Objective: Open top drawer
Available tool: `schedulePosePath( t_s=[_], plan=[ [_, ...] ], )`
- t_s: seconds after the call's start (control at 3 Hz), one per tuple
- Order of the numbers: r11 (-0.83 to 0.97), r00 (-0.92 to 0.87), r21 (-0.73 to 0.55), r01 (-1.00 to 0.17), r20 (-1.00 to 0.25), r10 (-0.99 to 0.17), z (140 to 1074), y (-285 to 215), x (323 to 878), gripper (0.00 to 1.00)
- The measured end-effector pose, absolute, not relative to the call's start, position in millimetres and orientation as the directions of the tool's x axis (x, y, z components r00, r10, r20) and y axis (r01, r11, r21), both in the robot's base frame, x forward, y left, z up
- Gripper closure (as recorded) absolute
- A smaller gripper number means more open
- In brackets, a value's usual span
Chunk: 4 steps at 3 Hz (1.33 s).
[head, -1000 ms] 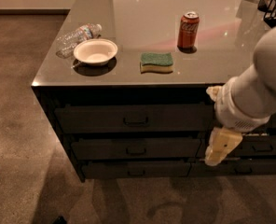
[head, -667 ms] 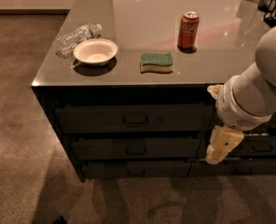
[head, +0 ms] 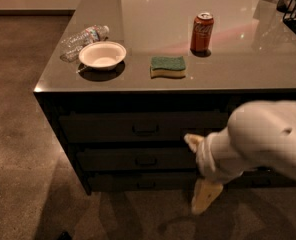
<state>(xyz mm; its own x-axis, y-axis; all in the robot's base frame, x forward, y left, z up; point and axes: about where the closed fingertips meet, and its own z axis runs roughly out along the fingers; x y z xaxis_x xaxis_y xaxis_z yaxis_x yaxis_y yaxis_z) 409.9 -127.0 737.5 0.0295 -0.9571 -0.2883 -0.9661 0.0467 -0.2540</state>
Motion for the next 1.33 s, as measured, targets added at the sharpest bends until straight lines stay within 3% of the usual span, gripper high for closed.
schedulePosePath(
  t_s=[0.67, 1.33],
  plan=[
    [0.003, 0.085, -0.299, -0.954, -0.281, -0.956, 725, -120, 411, 0.00],
    [0.016, 0.071, -0.406, -0.914, -0.201, -0.977, 723, -126, 482, 0.00]
  ],
)
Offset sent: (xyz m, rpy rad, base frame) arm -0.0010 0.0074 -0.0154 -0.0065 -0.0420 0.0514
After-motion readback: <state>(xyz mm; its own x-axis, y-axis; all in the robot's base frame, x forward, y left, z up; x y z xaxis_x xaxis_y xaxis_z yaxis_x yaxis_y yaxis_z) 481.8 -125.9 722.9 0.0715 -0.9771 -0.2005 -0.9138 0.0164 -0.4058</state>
